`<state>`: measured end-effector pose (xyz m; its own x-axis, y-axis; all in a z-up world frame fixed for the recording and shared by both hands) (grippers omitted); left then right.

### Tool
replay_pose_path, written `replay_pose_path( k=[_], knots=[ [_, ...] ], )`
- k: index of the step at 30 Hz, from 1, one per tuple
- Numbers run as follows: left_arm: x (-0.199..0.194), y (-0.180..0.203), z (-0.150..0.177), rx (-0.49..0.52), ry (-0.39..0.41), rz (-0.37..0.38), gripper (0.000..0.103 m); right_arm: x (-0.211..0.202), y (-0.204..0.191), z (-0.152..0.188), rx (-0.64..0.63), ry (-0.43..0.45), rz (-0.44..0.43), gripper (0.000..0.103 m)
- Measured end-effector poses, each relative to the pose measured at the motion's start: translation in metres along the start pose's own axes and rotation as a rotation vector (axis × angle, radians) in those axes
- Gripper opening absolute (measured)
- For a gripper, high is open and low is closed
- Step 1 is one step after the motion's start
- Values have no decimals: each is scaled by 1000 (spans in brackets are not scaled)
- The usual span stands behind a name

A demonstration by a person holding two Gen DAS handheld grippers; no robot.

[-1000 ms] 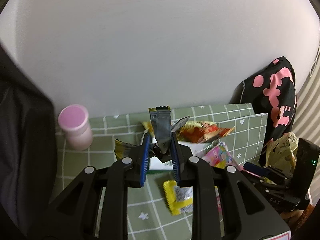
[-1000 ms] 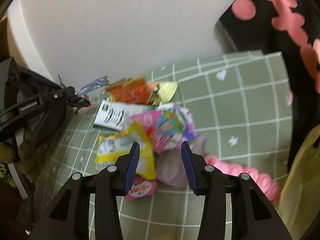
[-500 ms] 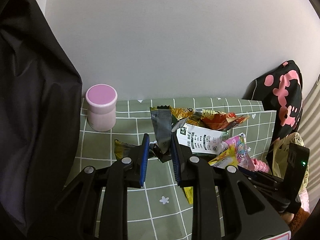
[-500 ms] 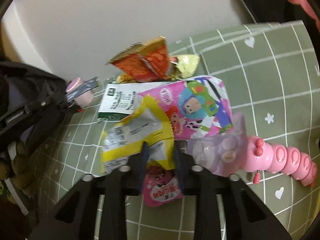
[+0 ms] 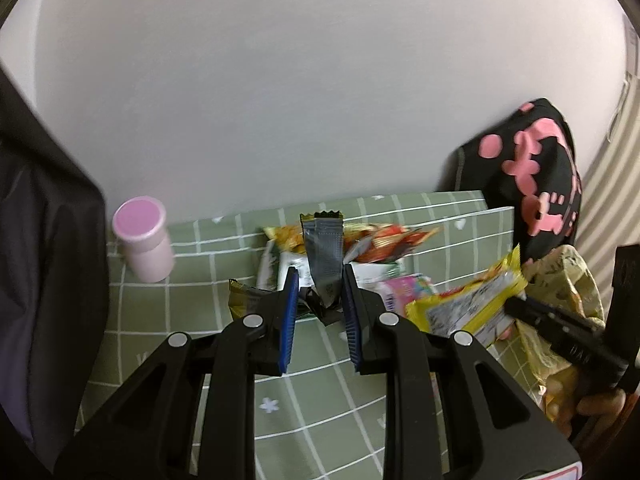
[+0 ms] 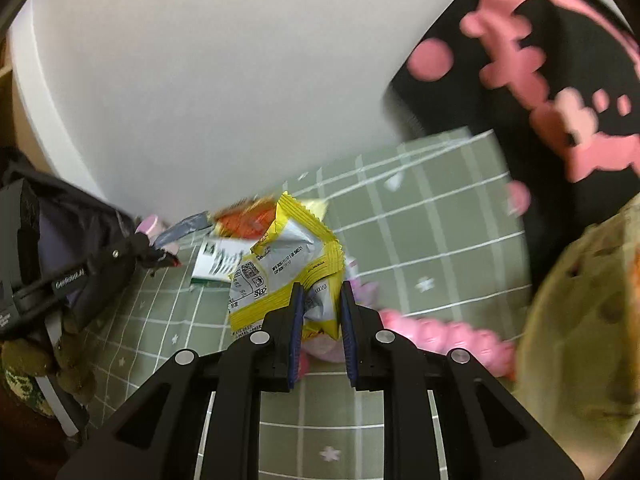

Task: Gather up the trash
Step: 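Grasp a grey wrapper with the left tool while the right tool grasps a yellow wrapper, then carry both held wrappers over the trash bag and open both tools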

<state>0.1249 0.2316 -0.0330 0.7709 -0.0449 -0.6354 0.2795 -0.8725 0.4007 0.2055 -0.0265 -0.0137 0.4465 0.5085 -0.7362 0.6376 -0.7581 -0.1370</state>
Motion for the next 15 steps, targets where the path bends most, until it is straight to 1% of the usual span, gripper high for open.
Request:
replay_pose_path(
  k=[6,9,13,15],
  knots=[
    [-7,32,-14,42,28,63,20,-38,19,-10,-7,47,99,18],
    [-7,49,-20,70,38,94,20,-53,29,-14,1,65,133,18],
    [3,72,-24,102,20,137,20,-72,42,-16,-1,87,196,18],
    [6,85,-29,124,16,172,20,-78,49,-18,11,94,222,18]
  ],
)
Point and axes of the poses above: each gripper's, at about its wrist camera, not at the fingertips, and x roughly the way its jaws point, y to its right, z to its underside, the point moved 2 cm from there along x, roughly the way its jaws point, and after that the axes turned 7 degrees about -x, right-handed, at the moved point
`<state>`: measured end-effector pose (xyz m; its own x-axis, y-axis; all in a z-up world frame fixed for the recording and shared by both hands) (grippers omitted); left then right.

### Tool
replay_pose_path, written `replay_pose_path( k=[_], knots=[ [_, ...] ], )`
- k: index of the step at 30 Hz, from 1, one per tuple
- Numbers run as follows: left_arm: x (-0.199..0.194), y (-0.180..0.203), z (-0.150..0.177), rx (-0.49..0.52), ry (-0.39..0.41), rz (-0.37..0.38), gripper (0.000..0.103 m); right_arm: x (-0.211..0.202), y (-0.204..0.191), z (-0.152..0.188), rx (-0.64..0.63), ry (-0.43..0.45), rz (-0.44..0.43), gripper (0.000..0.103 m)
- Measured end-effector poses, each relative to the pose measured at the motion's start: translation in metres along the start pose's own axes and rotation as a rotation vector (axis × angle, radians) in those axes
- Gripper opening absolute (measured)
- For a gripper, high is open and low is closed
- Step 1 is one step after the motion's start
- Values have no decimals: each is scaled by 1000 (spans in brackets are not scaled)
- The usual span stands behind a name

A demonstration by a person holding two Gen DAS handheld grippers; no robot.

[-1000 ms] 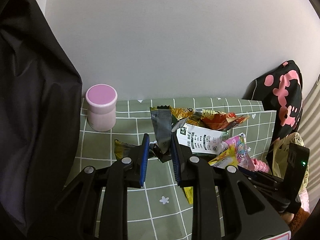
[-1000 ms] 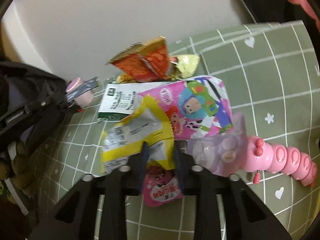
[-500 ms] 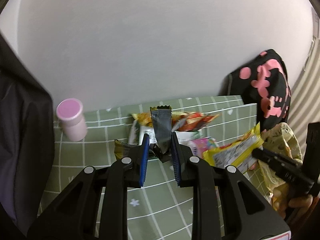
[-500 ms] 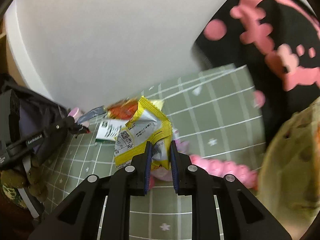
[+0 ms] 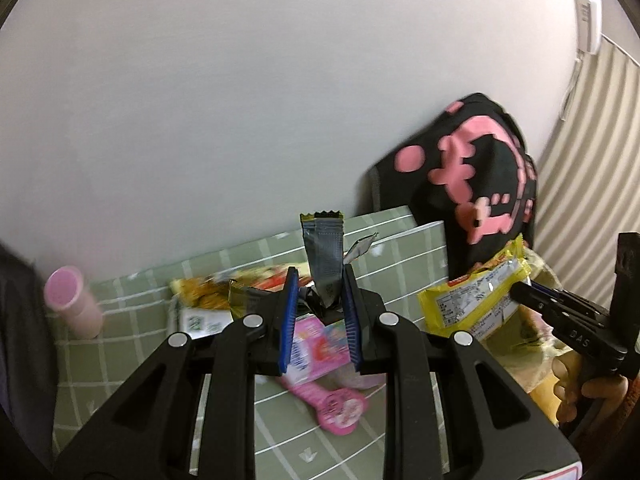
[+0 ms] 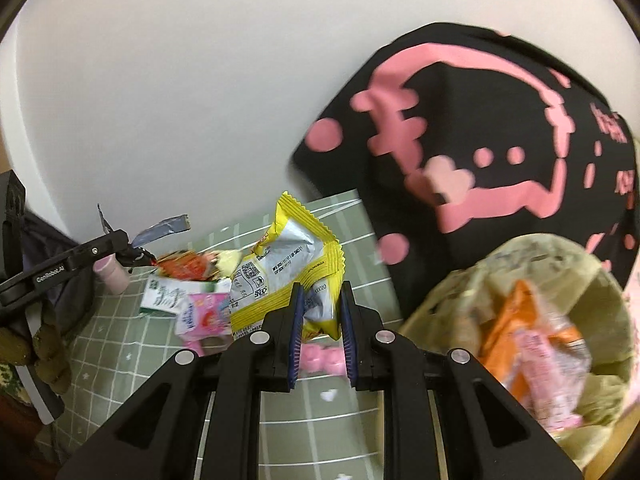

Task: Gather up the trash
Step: 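Carry both held wrappers over the trash bag and open both tools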

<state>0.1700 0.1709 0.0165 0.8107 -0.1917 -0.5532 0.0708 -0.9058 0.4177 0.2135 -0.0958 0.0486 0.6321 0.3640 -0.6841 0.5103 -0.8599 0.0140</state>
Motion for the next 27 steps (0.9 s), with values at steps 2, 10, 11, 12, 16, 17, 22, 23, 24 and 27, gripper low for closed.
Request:
replay_pose_path(
  k=[2,10,11,12,16,17,22,23,24,27],
  knots=[
    [4,14,-9,26,5,35,20,-7,9,-3,11,11,28,18],
    [26,65,-32,101,-6,145,20,-27,56,-12,62,22,154,18],
    [30,73,-33,113,-11,162,20,-31,61,-13,68,22,169,18],
    [33,79,-33,122,-15,173,20,-36,69,-14,77,24,192,18],
    [44,105,-33,169,-32,220,20,-51,91,-18,94,37,264,18],
    [48,114,-33,185,-37,235,20,-55,95,-19,99,39,277,18],
    [55,149,-34,242,-45,300,20,-75,121,-20,129,55,356,18],
    [56,155,-35,251,-45,310,20,-79,126,-19,132,55,373,18],
    [57,164,-35,266,-46,325,20,-82,129,-19,136,55,385,18],
    [60,189,-36,304,-52,364,20,-96,144,-16,160,61,424,18]
  ],
)
Point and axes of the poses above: each gripper's, at about its wrist camera, not at the fingertips, and x roughly the way its jaws point, y to its right, z to its underside, the point moved 2 cm from there along x, roughly the way its jaws point, and after that the axes turned 7 degrees about -x, right-handed, at the moved point
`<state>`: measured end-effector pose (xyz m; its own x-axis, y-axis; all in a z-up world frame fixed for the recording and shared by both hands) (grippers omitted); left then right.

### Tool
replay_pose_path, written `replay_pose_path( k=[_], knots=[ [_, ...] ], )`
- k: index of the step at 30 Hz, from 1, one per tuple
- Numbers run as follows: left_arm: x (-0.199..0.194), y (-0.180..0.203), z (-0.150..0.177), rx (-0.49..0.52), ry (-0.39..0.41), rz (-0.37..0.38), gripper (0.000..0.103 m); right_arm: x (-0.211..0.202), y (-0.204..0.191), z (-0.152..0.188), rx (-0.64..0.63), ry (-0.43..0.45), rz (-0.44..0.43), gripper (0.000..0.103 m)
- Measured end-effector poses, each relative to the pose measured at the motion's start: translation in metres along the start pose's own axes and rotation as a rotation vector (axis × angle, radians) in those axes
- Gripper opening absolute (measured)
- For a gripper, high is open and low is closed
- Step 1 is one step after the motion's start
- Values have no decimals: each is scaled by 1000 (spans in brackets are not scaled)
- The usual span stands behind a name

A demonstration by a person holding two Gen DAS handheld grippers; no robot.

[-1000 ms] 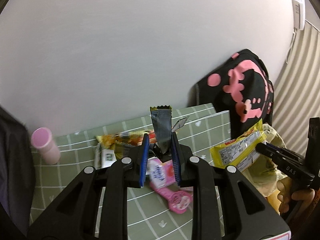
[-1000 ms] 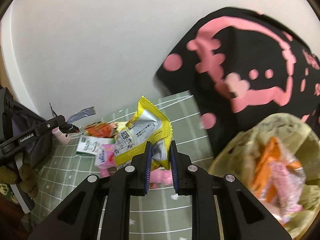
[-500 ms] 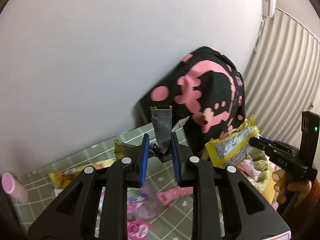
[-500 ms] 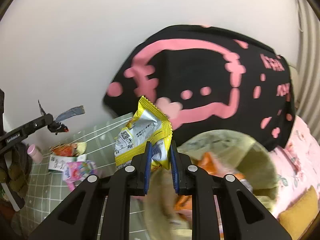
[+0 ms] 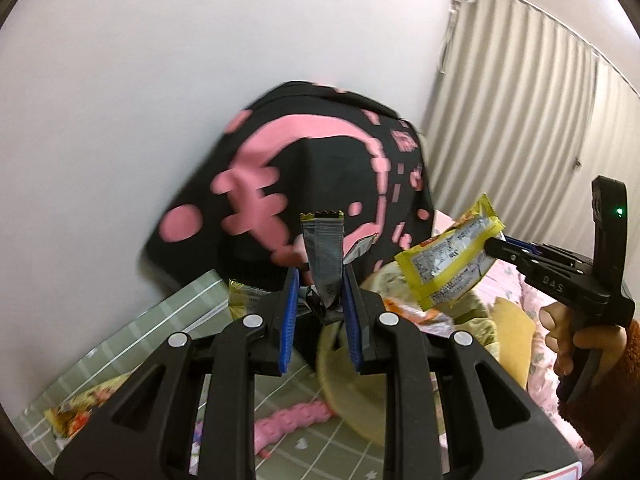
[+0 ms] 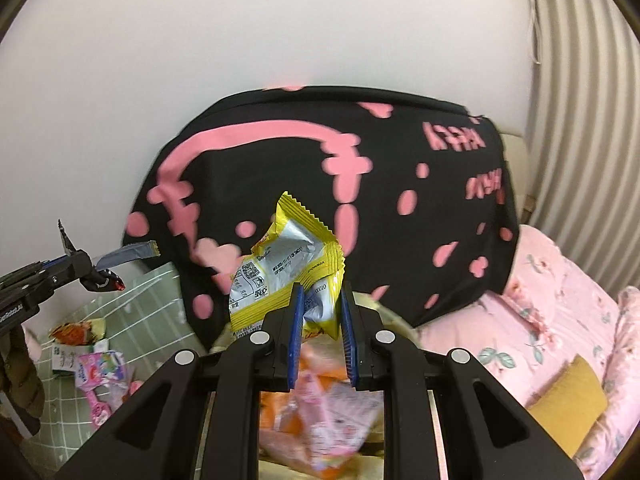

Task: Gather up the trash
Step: 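Carry both held wrappers over the trash bag and open both tools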

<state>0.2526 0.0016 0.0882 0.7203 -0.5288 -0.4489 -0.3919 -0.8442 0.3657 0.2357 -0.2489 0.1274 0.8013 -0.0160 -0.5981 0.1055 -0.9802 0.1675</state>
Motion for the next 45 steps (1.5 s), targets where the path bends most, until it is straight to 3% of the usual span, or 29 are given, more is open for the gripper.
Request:
replay_pose_path(
  k=[7,14,23,27,31,38,45],
  knots=[
    [25,49,-12,68,-27,90,20,-16,40,3,38,19,78,18],
    [51,99,-3,138,-76,161,20,-28,78,10,80,33,129,18],
    [87,124,11,105,-167,206,20,-44,112,12,119,78,152,18],
    [101,130,19,105,-201,201,21,-51,122,16,126,83,167,18],
    [111,128,26,70,-254,201,36,-53,131,24,140,73,173,18],
    [108,121,30,47,-258,154,40,-48,130,32,141,58,146,18],
    [84,103,27,30,-215,100,42,-34,102,28,108,52,61,18]
  ],
)
Point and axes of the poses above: each gripper's, at about its wrist camera, not at the fingertips, and x roughly the way its jaws point, y to its right, z to its underside, the point moved 2 cm from there along x, roughly the way its jaws point, and after that the axes turned 7 degrees about -x, right-handed, at the moved point
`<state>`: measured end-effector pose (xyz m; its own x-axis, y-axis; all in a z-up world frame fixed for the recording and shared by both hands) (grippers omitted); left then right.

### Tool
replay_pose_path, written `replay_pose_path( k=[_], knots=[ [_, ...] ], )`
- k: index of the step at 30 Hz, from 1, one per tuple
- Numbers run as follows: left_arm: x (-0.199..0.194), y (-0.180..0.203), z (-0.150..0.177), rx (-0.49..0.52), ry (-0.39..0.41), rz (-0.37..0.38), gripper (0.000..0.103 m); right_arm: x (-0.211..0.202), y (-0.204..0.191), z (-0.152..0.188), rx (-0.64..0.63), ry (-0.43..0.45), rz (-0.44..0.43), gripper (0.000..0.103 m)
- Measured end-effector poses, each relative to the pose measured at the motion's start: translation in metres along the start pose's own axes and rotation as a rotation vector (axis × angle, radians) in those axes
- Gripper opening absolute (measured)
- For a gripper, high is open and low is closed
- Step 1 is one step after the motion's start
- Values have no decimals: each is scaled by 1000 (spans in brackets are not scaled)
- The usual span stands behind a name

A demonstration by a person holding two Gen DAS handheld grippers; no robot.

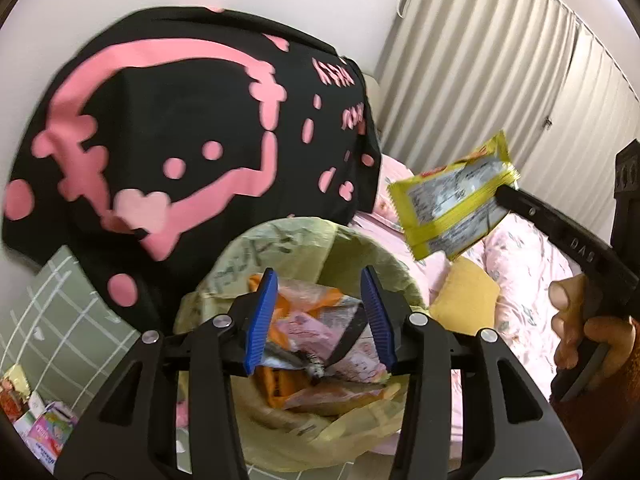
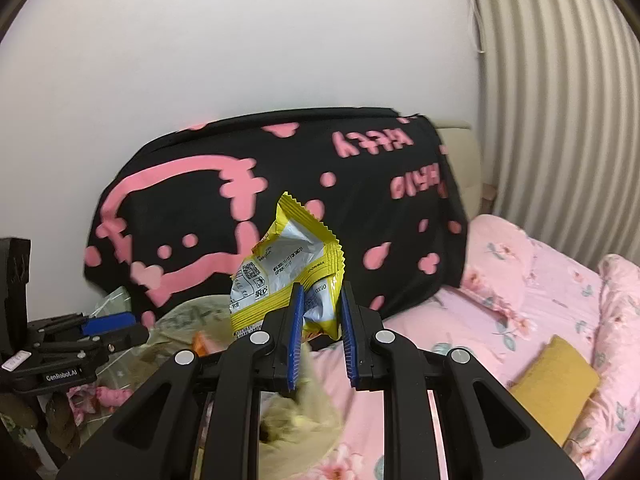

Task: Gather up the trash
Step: 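Carry both held wrappers over the trash bag and open both tools, then grasp the red-and-gold wrapper on the mat with the right tool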

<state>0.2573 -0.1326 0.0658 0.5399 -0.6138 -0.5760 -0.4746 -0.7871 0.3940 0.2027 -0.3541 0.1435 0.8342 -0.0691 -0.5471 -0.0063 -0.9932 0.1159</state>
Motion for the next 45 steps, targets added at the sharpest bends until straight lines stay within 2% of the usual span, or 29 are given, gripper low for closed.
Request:
replay_pose_path(
  k=[6,9,12,14,18,20,21,24,26,32,38,45],
  knots=[
    [-29,-30,11,-37,47,-89,45,29,-35,12,-22,-63,-109,18],
    [-42,-52,21,-86,50,-129,45,60,-59,33,-47,-158,-160,18],
    [-53,-76,32,-140,53,-167,45,98,-89,64,-78,-298,-222,18],
    [-62,-91,42,-170,54,-197,45,111,-105,80,-99,-350,-239,18],
    [-82,-127,65,-245,58,-275,45,119,-115,89,-117,-382,-225,19],
    [-93,-143,76,-281,66,-306,45,116,-115,87,-119,-381,-227,22],
    [-99,-153,83,-302,72,-323,45,114,-115,85,-123,-377,-225,29],
    [-116,-179,102,-367,88,-361,46,101,-109,79,-131,-346,-207,39],
    [-127,-195,114,-403,102,-390,49,91,-105,76,-119,-322,-193,40],
    [-171,-255,151,-534,149,-525,49,63,-109,56,-97,-226,-192,40],
    [-204,-291,172,-607,190,-616,49,55,-155,41,-103,-155,-296,40],
    [-224,-300,179,-589,207,-644,51,71,-241,56,-178,-178,-485,40]
  ],
)
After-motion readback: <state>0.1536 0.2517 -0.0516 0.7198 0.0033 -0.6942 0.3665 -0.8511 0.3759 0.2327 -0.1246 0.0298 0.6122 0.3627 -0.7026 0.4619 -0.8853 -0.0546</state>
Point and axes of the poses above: each gripper's, at about its wrist camera, not at the fingertips, and x roughly the way its jaws point, y to its right, z to its underside, the point moved 2 cm from there along x, roughly the way its jaws point, and after that the axes turned 7 degrees about -x, right-handed, at the moved point
